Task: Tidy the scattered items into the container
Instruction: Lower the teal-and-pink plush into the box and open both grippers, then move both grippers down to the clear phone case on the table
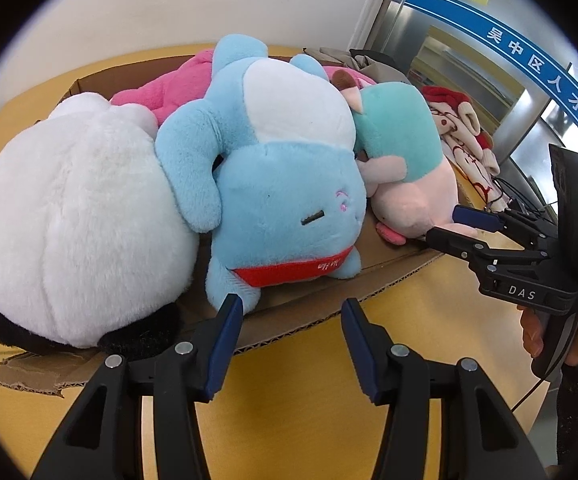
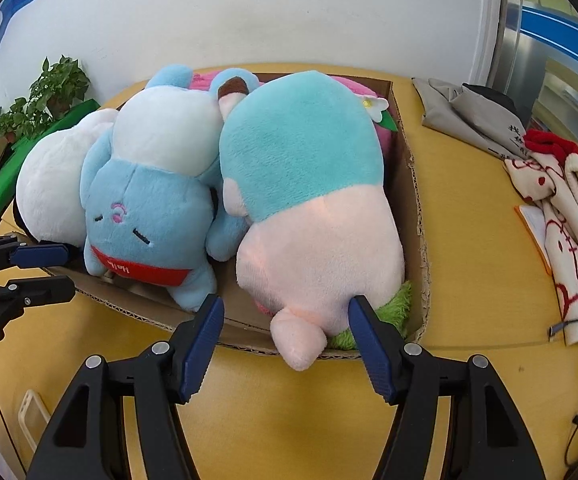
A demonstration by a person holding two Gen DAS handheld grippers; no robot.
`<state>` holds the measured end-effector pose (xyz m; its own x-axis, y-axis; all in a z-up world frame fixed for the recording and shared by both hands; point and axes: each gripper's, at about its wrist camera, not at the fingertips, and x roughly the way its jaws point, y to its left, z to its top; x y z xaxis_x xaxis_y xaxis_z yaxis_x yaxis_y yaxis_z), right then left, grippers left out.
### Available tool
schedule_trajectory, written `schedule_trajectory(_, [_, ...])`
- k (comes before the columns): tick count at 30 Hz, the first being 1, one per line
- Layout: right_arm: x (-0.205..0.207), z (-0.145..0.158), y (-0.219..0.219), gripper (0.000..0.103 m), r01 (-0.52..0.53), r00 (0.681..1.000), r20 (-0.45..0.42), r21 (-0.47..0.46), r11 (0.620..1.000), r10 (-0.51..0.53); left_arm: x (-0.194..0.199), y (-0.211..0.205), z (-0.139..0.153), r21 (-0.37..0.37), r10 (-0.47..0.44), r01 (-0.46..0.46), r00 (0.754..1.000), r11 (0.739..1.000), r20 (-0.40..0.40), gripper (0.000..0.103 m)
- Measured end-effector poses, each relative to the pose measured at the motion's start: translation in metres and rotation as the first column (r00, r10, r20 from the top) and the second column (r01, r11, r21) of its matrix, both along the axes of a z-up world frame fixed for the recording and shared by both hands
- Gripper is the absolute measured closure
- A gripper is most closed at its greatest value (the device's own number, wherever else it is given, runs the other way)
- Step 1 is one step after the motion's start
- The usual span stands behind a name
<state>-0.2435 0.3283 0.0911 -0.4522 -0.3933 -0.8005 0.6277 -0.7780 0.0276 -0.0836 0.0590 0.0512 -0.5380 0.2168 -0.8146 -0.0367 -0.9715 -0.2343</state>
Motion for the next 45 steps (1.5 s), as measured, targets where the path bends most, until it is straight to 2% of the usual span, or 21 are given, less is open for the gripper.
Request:
schedule_trajectory(4, [0.027, -0.001, 0.008, 0.033, -0.003, 1.000, 0.016, -0.001, 1.000, 0.003, 0.024, 0.003, -0.001, 0.018, 0.008, -0.008, 1.000, 1.000, 0.015, 0.052])
schedule_trajectory(9, [0.047, 0.003, 0.022, 0.026, 0.018, 1.000, 0.006, -0.025, 1.000, -0.018, 0.053, 0.011, 0.010, -0.025, 0.010, -0.010, 1.000, 1.000, -0.018, 0.052])
schedule_trajectory(11, [0.057, 0.012, 0.024, 0.005, 0.004, 1.000, -0.021, -0.051, 0.999, -0.005, 0.065, 0.008, 0.024, -0.041, 0.044, -0.047, 0.996, 0.998, -0.072, 0.052])
schedule_trajectory(12, [0.064, 0.020, 0.025, 0.004, -0.004, 0.999, -0.047, -0.078, 0.997, 0.000, 0.071, 0.004, 0.033, -0.047, 0.076, -0.081, 0.991, 0.996, -0.109, 0.051])
schedule_trajectory(16, [0.093, 0.054, 0.025, 0.000, -0.034, 0.988, -0.157, -0.162, 0.986, 0.009, 0.098, -0.016, 0.067, -0.036, 0.175, -0.191, 0.948, 0.981, -0.265, 0.024])
schedule_trajectory(18, [0.105, 0.067, 0.024, 0.000, -0.051, 0.980, -0.199, -0.179, 0.983, 0.015, 0.109, -0.027, 0.080, -0.035, 0.207, -0.229, 0.925, 0.973, -0.318, 0.024])
schedule_trajectory(20, [0.115, 0.075, 0.022, 0.000, -0.066, 0.976, -0.216, -0.187, 0.980, 0.024, 0.120, -0.032, 0.086, -0.051, 0.218, -0.248, 0.917, 0.967, -0.333, 0.024])
schedule_trajectory(22, [0.123, 0.076, 0.022, 0.000, -0.074, 0.978, -0.206, -0.186, 0.980, 0.035, 0.130, -0.036, 0.084, -0.065, 0.221, -0.255, 0.921, 0.965, -0.322, 0.024])
schedule_trajectory(25, [0.137, 0.059, 0.023, 0.000, -0.095, 0.989, -0.126, -0.153, 0.984, 0.075, 0.144, -0.034, 0.066, -0.071, 0.216, -0.245, 0.936, 0.967, -0.279, 0.024])
schedule_trajectory(28, [0.158, 0.025, 0.019, 0.000, -0.139, 0.990, -0.021, -0.103, 0.985, 0.138, 0.158, -0.035, 0.039, -0.069, 0.207, -0.226, 0.954, 0.972, -0.216, 0.024])
schedule_trajectory(31, [0.185, -0.007, 0.007, 0.000, -0.210, 0.972, 0.093, -0.075, 0.975, 0.216, 0.167, -0.035, 0.012, -0.077, 0.212, -0.224, 0.967, 0.971, -0.141, 0.024])
schedule_trajectory(34, [0.210, -0.026, -0.009, 0.001, -0.275, 0.953, 0.124, -0.032, 0.961, 0.277, 0.173, -0.033, -0.009, -0.073, 0.194, -0.200, 0.978, 0.977, -0.080, 0.024])
schedule_trajectory(39, [0.222, -0.044, -0.024, 0.004, -0.296, 0.946, 0.149, 0.021, 0.955, 0.289, 0.176, -0.025, -0.038, -0.108, 0.156, -0.155, 0.988, 0.982, 0.000, 0.025])
schedule_trajectory(41, [0.224, -0.050, -0.024, 0.010, -0.305, 0.945, 0.144, 0.053, 0.951, 0.295, 0.176, -0.020, -0.045, -0.103, 0.139, -0.136, 0.990, 0.985, 0.025, 0.026])
schedule_trajectory(42, [0.224, -0.055, -0.024, 0.012, -0.308, 0.943, 0.152, 0.071, 0.949, 0.295, 0.176, -0.018, -0.049, -0.096, 0.130, -0.126, 0.991, 0.987, 0.038, 0.030])
schedule_trajectory(45, [0.222, -0.067, -0.020, 0.024, -0.304, 0.942, 0.180, 0.104, 0.947, 0.283, 0.173, -0.007, -0.063, -0.092, 0.092, -0.084, 0.992, 0.992, 0.086, 0.055])
